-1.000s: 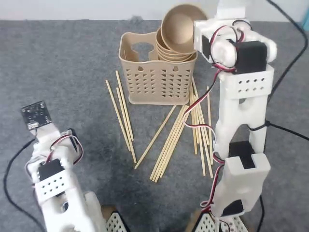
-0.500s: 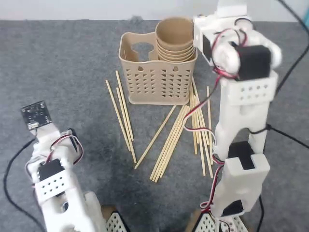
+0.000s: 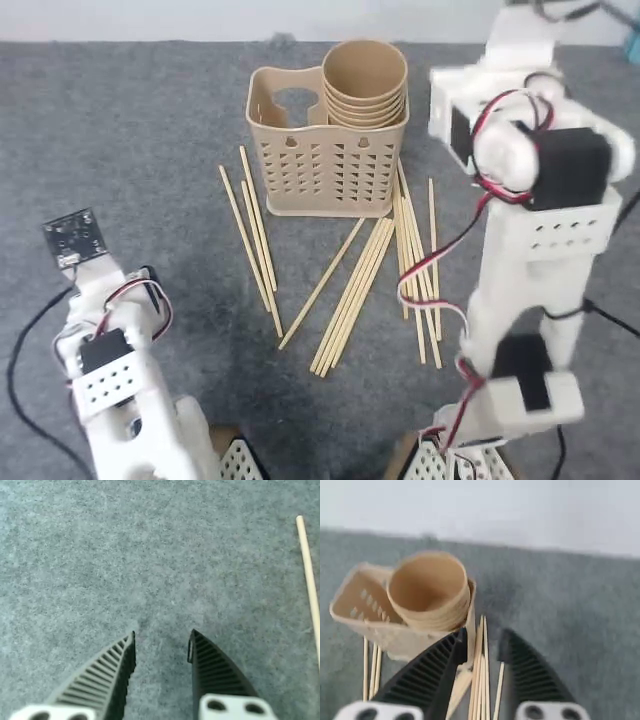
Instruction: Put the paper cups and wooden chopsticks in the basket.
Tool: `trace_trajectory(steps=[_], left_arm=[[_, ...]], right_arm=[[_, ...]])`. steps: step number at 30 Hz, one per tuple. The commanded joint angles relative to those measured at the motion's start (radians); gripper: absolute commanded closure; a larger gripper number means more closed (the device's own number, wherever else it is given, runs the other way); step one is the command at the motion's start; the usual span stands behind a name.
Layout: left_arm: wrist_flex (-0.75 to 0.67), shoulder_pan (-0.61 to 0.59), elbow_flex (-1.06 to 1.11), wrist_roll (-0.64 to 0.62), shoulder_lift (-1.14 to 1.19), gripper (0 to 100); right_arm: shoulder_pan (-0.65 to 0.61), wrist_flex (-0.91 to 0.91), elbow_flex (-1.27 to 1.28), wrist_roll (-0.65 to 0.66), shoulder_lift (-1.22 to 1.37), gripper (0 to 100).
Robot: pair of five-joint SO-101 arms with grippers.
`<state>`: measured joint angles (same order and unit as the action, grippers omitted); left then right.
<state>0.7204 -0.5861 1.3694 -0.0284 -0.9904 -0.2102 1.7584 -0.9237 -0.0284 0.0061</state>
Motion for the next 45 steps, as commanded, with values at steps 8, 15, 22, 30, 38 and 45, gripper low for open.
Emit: trace_trajectory(steps=[8, 15, 22, 30, 38, 45], left_arm=[[-0.025, 0.002, -0.004, 0.005, -0.025, 84], [-0.025, 0.002, -0.004, 0.005, -0.025, 84], [-0.025, 0.002, -0.004, 0.005, -0.025, 84], [-0.025, 0.002, -0.004, 0.005, -0.023, 84], [-0.025, 0.02, -0.004, 0.005, -0.021, 84], [-0.025, 0.035, -0.004, 0.005, -0.02, 84]], right_arm=[[0.116, -0.01, 0.543, 0.023, -0.179, 97.8], [0.143, -0.206, 0.896, 0.071, -0.147, 97.8], [0.142, -0.572, 1.246, 0.072, -0.145, 91.6], [0.139, -0.828, 1.399, 0.071, -0.131, 89.5], [0.136, -0.903, 1.332, 0.071, 0.094, 89.6], [0.124, -0.866, 1.27, 0.069, 0.156, 89.7]])
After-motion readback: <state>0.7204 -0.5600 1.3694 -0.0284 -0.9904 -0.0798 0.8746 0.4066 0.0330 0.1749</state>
